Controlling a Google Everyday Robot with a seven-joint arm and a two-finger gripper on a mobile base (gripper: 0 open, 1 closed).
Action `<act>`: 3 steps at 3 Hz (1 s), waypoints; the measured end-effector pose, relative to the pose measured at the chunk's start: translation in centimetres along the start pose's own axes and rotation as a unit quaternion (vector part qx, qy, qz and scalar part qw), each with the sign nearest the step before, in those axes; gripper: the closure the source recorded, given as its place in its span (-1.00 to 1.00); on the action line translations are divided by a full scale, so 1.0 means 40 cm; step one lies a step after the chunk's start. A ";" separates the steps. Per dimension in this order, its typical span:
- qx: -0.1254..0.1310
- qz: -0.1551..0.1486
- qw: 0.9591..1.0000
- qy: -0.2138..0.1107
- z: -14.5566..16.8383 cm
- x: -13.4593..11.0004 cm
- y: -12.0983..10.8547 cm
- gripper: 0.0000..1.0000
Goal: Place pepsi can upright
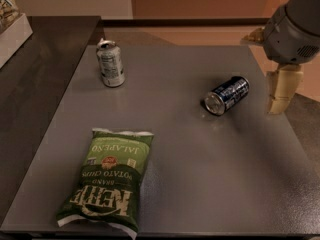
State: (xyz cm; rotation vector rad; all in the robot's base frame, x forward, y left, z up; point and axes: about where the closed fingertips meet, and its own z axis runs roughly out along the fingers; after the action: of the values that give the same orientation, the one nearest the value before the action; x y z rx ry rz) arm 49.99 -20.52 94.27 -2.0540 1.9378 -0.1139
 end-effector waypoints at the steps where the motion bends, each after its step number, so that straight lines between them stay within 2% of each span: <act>1: -0.001 -0.066 0.998 -0.004 0.053 0.003 -0.029 -1.00; 2: -0.020 -0.135 0.991 -0.016 0.109 -0.001 -0.053 -1.00; 3: -0.050 -0.191 0.980 -0.023 0.160 -0.013 -0.073 -1.00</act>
Offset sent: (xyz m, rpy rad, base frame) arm 0.0495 0.0124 -0.0593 -0.0690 0.0210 0.4476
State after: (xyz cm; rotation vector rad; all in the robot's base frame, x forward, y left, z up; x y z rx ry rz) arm 54.47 -18.82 89.09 -2.4514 1.5285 -0.0532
